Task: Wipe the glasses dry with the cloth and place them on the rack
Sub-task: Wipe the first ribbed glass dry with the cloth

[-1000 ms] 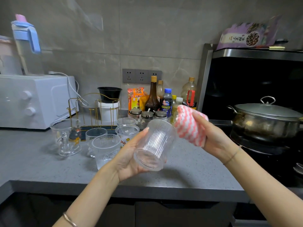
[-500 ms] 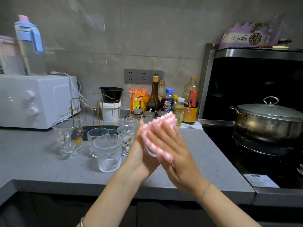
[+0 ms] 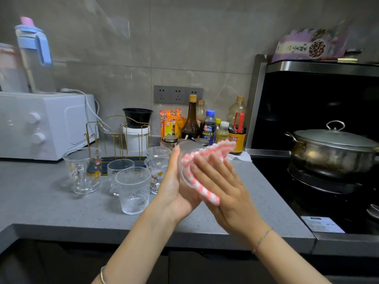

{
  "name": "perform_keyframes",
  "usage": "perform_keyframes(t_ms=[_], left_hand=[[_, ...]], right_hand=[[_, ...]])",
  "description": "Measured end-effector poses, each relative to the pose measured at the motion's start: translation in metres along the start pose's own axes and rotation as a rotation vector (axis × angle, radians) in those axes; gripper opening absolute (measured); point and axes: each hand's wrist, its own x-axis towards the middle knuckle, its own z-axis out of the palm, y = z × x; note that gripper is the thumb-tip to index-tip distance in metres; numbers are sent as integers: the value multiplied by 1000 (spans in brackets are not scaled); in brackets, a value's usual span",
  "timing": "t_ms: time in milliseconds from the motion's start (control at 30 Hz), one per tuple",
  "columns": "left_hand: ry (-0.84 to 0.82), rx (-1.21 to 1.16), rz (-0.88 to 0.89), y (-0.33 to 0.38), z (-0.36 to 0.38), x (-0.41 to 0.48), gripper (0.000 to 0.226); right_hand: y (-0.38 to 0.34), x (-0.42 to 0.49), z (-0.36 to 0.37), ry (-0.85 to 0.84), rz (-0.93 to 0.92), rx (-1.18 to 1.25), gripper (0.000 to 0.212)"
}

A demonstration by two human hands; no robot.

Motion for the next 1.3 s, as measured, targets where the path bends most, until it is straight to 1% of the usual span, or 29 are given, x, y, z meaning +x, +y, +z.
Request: perform_keyframes(t_ms=[100, 200, 300, 400, 467, 533, 600, 667, 733, 767, 800, 900, 933, 967, 1000, 1100, 1167, 1200, 1300], left_hand=[[27, -13, -39, 2, -1, 3, 82], [6, -3, -24, -2, 4, 1, 79], [-19, -16, 8, -6, 6, 1, 68], [-3, -6, 3, -2, 5, 3, 72], [27, -9, -20, 1, 2, 3, 78], [42, -37, -28, 1, 1, 6, 80], [35, -70, -44, -2, 1, 7, 78], [9, -70, -54, -6, 1, 8, 75], [0, -66, -52, -12, 0, 9, 69], [5, -71, -50, -15, -1, 9, 64], [19, -77, -47, -16, -1, 9, 62], [73, -65, -45, -15, -6, 10, 71], [80, -30, -34, -14, -10, 11, 73], [84, 25, -7, -12, -13, 12, 71], [89, 98, 25, -11, -17, 14, 66], [69, 316, 103, -10, -22, 11, 42], [70, 387, 114, -12, -25, 7, 38], [64, 414, 114, -14, -27, 5, 39], [21, 449, 105, -17, -27, 0, 44]], right_hand=[[-7, -7, 4, -37, -36, -15, 46], [-3, 0, -3, -46, -46, -69, 46], [1, 8, -8, -22, 46, -60, 49], [-1, 4, -7, -5, 84, -15, 47], [-5, -2, -5, -9, 62, 0, 46], [-8, -7, -2, -40, 2, -20, 45], [-7, -8, -1, -80, -65, -49, 44], [-2, -6, -2, -87, -81, -71, 44], [4, -3, -4, -71, 6, -54, 45], [6, -1, -6, -55, 72, -3, 45], [6, 1, -9, -36, 159, 110, 45], [0, 10, -26, 3, 537, 694, 42], [0, 8, -32, 39, 659, 832, 40], [3, 6, -36, 75, 774, 897, 39], [7, 4, -39, 88, 878, 899, 42], [19, 9, -47, 30, 1135, 763, 59], [28, 18, -52, 44, 1207, 736, 58], [31, 23, -54, 69, 1193, 724, 56], [31, 38, -56, 102, 1037, 777, 45]])
